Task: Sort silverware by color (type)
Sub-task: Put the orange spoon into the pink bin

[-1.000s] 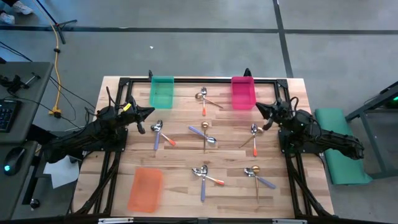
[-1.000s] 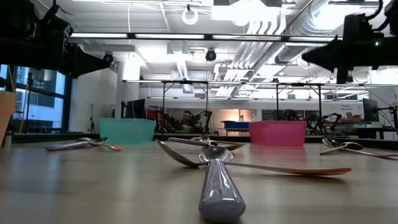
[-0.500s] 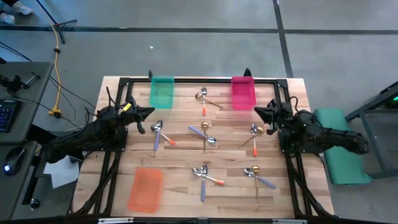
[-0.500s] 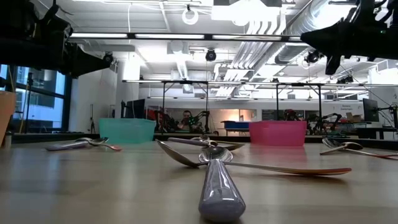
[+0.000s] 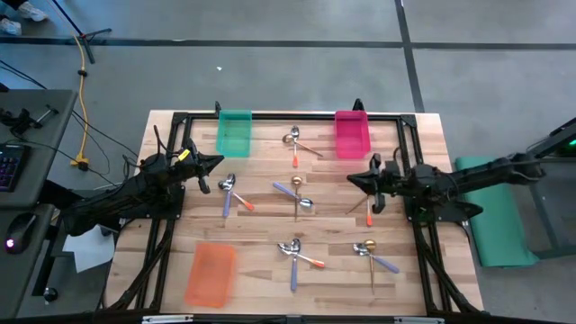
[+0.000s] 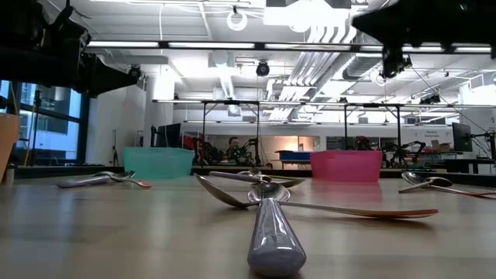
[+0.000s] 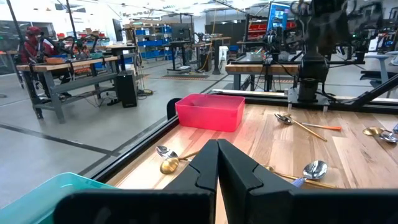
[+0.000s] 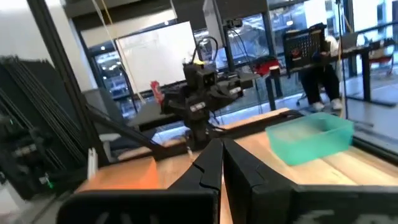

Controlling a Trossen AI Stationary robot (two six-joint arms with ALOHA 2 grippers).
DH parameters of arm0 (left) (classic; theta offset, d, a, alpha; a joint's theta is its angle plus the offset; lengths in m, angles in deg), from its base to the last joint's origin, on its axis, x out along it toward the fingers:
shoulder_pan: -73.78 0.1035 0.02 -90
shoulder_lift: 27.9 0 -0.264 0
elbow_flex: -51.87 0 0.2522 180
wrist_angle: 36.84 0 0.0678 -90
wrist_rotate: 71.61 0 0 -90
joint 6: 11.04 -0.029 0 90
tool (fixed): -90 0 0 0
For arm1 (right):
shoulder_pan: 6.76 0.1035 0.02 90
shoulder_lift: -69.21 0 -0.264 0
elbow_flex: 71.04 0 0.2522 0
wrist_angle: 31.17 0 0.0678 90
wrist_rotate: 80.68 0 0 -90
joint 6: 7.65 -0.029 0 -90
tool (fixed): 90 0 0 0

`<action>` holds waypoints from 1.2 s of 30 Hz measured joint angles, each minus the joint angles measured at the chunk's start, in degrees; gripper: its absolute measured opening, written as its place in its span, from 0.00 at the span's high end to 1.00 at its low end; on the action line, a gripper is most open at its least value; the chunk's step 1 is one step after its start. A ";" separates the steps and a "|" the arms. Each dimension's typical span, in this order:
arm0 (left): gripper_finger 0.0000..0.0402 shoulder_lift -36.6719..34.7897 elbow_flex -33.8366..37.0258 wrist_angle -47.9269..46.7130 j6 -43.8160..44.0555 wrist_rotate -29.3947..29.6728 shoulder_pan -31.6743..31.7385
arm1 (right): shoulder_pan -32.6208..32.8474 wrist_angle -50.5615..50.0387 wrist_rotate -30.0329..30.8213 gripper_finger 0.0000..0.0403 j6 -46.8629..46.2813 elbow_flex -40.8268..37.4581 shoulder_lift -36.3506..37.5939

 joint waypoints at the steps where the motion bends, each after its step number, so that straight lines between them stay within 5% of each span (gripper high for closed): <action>1: 1.00 0.00 -0.01 0.01 0.00 0.01 -0.01 | 0.65 -0.19 -0.03 1.00 -0.72 1.73 -2.29; 10: 1.00 0.00 0.00 0.01 0.00 0.02 -0.01 | 5.38 -10.33 0.32 1.00 5.74 19.21 -24.85; 19: 1.00 0.00 -0.02 -0.01 0.00 0.02 0.01 | 7.52 -36.45 0.45 0.98 -7.68 38.26 -43.33; 30: 1.00 0.00 -0.02 0.00 0.00 0.00 0.01 | 15.69 -56.28 -0.11 0.69 -19.64 55.12 -62.47; 36: 1.00 0.00 0.00 0.01 0.00 0.02 0.01 | 19.55 -58.84 -2.17 0.64 -21.97 62.68 -70.04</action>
